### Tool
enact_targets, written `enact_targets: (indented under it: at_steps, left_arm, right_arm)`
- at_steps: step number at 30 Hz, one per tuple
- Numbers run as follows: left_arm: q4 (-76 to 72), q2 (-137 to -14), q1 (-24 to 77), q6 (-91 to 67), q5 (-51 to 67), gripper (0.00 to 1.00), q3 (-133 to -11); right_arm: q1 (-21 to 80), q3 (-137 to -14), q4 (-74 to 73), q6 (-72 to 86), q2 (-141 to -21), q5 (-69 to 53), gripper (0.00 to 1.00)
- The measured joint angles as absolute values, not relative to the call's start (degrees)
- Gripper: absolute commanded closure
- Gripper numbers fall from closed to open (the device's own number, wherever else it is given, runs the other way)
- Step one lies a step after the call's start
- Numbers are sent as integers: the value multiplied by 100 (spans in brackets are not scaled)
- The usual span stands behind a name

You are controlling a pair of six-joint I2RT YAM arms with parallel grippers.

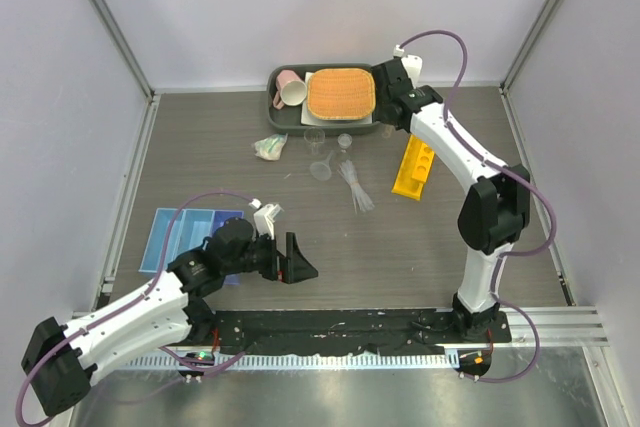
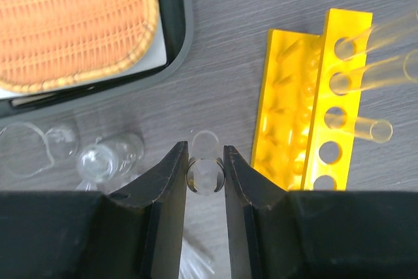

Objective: Organize the chemistry lab equipment

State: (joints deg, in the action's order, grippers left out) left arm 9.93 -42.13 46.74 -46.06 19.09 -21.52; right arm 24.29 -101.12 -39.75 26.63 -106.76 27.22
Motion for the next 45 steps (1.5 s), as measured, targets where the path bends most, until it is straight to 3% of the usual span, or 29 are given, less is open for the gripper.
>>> enact_targets:
  at_steps: [11, 45]
  left_arm:
    - [965, -4178, 4681, -4604, 1959, 0, -2110]
    - [963, -4213, 4775, -4602, 1966, 0, -2095]
  right_arm:
    - [2182, -10624, -4134, 2578, -11316, 3155, 99]
    - [1813, -10457, -4204, 2532, -11417, 3444, 99]
